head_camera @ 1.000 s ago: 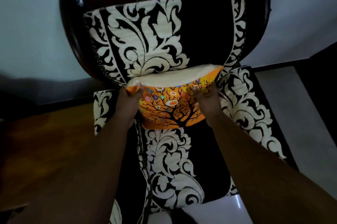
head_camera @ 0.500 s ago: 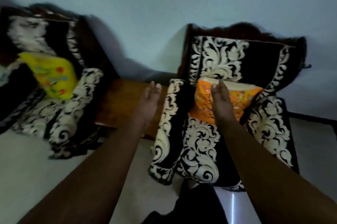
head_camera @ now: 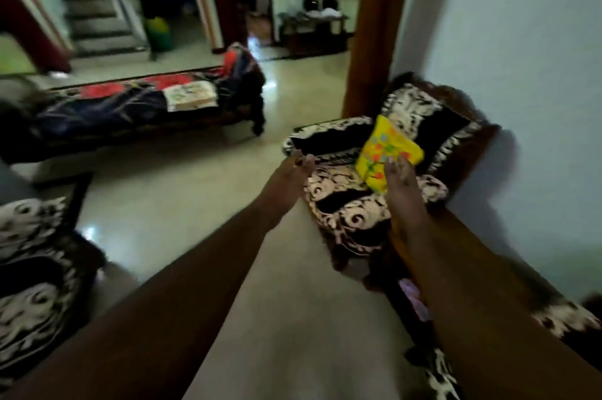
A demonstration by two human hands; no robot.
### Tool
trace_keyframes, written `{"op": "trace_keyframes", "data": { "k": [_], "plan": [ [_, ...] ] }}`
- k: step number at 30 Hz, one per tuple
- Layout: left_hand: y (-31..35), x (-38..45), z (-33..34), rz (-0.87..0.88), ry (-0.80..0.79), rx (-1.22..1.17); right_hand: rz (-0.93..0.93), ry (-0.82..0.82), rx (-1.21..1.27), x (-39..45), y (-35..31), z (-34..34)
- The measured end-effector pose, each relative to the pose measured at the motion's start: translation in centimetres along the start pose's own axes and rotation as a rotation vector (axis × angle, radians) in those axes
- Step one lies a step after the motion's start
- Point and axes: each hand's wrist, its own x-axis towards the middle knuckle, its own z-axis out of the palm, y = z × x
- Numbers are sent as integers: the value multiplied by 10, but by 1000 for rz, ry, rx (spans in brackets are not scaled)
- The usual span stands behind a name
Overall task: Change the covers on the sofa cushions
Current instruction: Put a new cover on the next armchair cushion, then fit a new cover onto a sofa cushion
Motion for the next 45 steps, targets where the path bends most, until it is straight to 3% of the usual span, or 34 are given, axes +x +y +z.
{"op": "trace_keyframes", "data": {
  "k": [6, 10, 16, 28, 37, 45],
  "plan": [
    [-25, -1, -167, -13, 320, -26, -147, -355, 44, 14, -60, 185],
    [-40, 16, -226, -39, 411, -48, -134, -474, 53, 49, -65, 263],
    [-63, 110, -274, -59, 500, -95, -199, -546, 49, 144, -74, 353],
    [-108, 317, -345, -196, 537, 35, -114, -595, -60, 354, -88, 490],
    [-162, 511, -467, -296, 513, -173, -43, -642, -124, 483, -93, 666],
    [-191, 684, -564, -352, 445, -107, 9, -610, -175, 617, -110, 768]
  ]
}}
